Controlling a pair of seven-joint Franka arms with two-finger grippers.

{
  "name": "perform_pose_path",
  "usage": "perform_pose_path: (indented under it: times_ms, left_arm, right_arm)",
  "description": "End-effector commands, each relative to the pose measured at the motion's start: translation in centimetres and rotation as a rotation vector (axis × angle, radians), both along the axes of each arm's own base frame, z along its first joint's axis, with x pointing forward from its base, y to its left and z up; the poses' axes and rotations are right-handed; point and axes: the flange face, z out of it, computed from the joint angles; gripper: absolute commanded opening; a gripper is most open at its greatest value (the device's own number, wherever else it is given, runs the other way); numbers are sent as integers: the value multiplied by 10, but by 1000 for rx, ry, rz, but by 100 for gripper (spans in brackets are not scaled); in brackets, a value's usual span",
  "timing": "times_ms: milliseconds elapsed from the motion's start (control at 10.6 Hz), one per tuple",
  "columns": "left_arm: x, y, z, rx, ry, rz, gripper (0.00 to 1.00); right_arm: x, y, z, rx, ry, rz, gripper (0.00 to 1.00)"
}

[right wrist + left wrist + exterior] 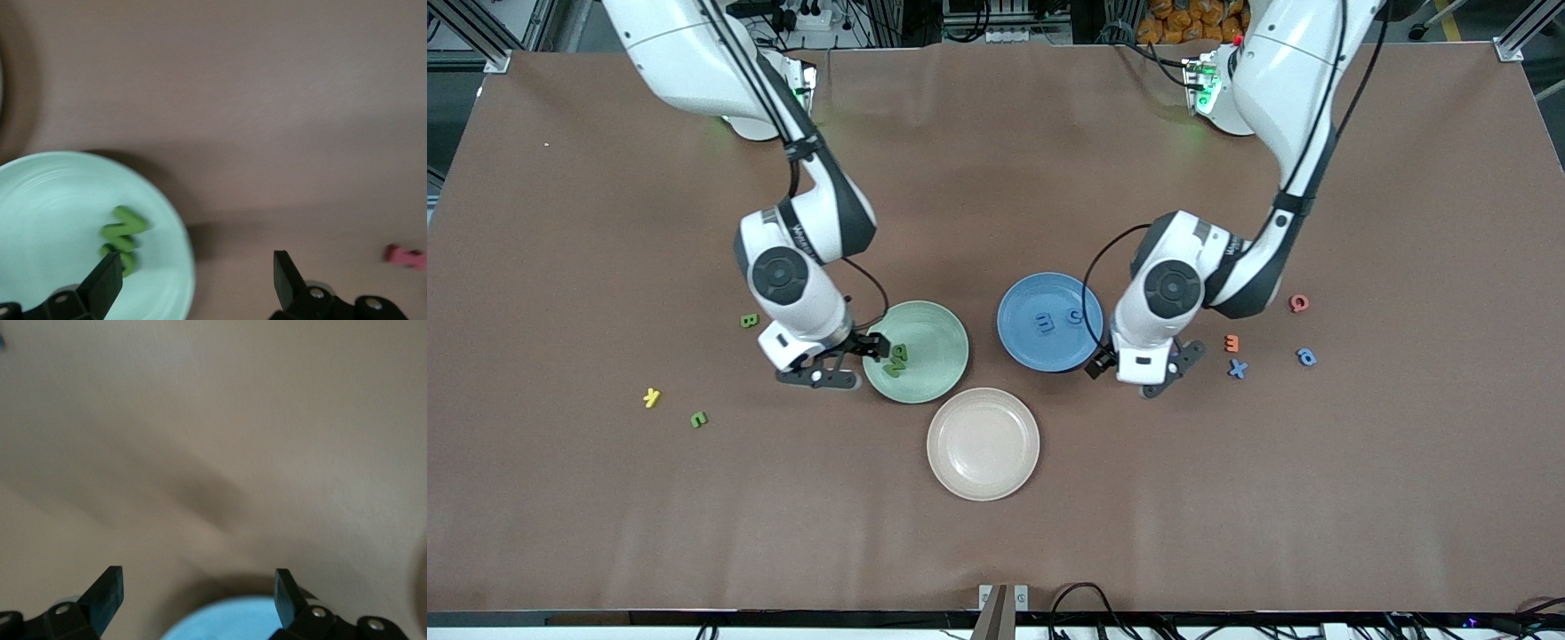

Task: Sort letters by color into matching plates
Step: 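Drop the E on the blue plate while the right gripper drops Z, then return the left gripper to the blue e while the right gripper reaches the green u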

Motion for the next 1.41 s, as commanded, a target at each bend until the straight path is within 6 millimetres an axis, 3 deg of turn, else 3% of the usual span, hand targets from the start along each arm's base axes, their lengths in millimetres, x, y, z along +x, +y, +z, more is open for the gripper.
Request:
perform_pose_path:
  times_ms: [0,283,471,659,754,942,1319]
  left_arm:
    - [24,62,41,12,-8,-144,100]
    - [42,120,49,3,-2,-271,100]
    - [51,153,58,-4,-16,-346,100]
    - [56,162,74,-22,-41,-313,100]
    - [61,179,79,-41,-48,-252,100]
    - [63,183,95,-50,-72,-239,100]
    - [62,196,94,-100,-66,-189,100]
  right_arm:
    - [14,-64,9,-4,17,-5,100]
    - [34,-145,6,-11,21,29,100]
    - [42,-185,6,-13,17,137,100]
    - [47,-211,4,-34,-8,312,100]
    - [50,-224,2,-53,-24,396,100]
    - [56,-246,0,-76,-65,540,100]
    - [61,-290,-19,-110,-100,758,100]
